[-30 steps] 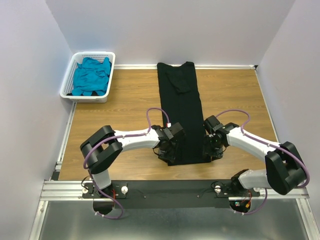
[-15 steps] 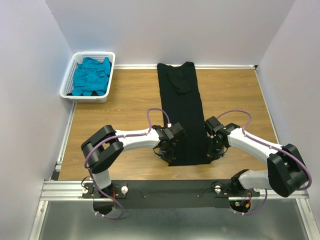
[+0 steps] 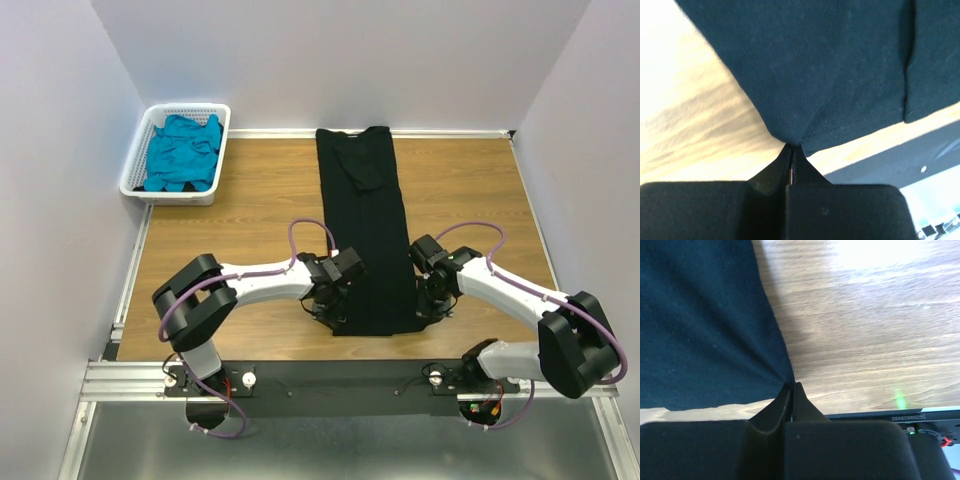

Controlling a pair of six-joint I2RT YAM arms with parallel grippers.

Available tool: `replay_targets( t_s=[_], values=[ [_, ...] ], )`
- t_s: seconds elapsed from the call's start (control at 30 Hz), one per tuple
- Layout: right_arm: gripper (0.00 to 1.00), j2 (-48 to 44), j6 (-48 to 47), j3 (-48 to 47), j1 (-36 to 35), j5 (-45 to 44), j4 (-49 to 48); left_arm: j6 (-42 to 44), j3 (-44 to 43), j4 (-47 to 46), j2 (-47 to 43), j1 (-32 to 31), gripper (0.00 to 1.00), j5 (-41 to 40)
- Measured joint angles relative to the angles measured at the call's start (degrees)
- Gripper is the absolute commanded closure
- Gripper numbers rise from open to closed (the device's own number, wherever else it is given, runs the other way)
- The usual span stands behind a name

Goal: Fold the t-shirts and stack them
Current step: Fold the tshirt

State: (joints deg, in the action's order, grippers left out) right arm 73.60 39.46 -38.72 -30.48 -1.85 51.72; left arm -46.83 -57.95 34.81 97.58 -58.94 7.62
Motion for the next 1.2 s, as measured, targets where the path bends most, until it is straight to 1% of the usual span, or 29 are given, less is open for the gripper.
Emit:
replay_targets(
  t_s=[0.2, 0.43, 0.5, 0.6, 0.73, 0.8, 0.9, 1.0, 1.03, 1.2],
  values=[
    [0.99, -0.7, 0.0, 0.0, -0.3, 2.8, 0.0, 0.3, 1.7, 1.8, -5.2, 0.0, 1.00, 0.9],
    [0.99, -2.6, 0.0, -1.1, -0.3, 4.2, 1.1, 0.3, 2.7, 2.2, -8.1, 1.1, 1.00, 2.1],
    [0.99, -2.3, 0.0, -2.6, -0.3, 4.2, 1.6, 0.4, 3.6, 1.8, -8.5, 2.3, 1.00, 2.6],
    [0.99, -1.0, -0.4, -6.2, -0.3, 3.3, 1.8, 0.8, 4.6, 1.4, -9.5, 6.2, 1.00, 3.7],
    [0.99, 4.3, -2.0, -14.0, -0.1, 1.4, 2.0, 2.9, 3.7, 1.2, -9.9, 11.9, 1.00, 4.0],
    [0.99, 7.3, -2.9, -17.3, 0.2, 0.4, 1.9, 4.3, 1.8, 1.6, -9.5, 14.3, 1.00, 3.9],
    [0.99, 11.8, -5.0, -23.1, 1.4, -1.9, 2.1, 7.3, -3.9, 1.8, -6.8, 18.4, 1.00, 3.6],
    [0.99, 16.4, -6.8, -28.8, 3.2, -3.6, 1.8, 10.0, -10.2, 2.1, -3.0, 21.9, 1.00, 3.1],
    [0.99, 18.7, -7.6, -31.7, 4.1, -4.4, 1.3, 11.2, -13.5, 1.8, -0.7, 23.5, 1.00, 2.5],
    [0.99, 26.0, -10.1, -39.7, 6.2, -6.5, -1.2, 14.4, -22.3, 0.7, 5.9, 28.1, 1.00, 0.9]
  ],
)
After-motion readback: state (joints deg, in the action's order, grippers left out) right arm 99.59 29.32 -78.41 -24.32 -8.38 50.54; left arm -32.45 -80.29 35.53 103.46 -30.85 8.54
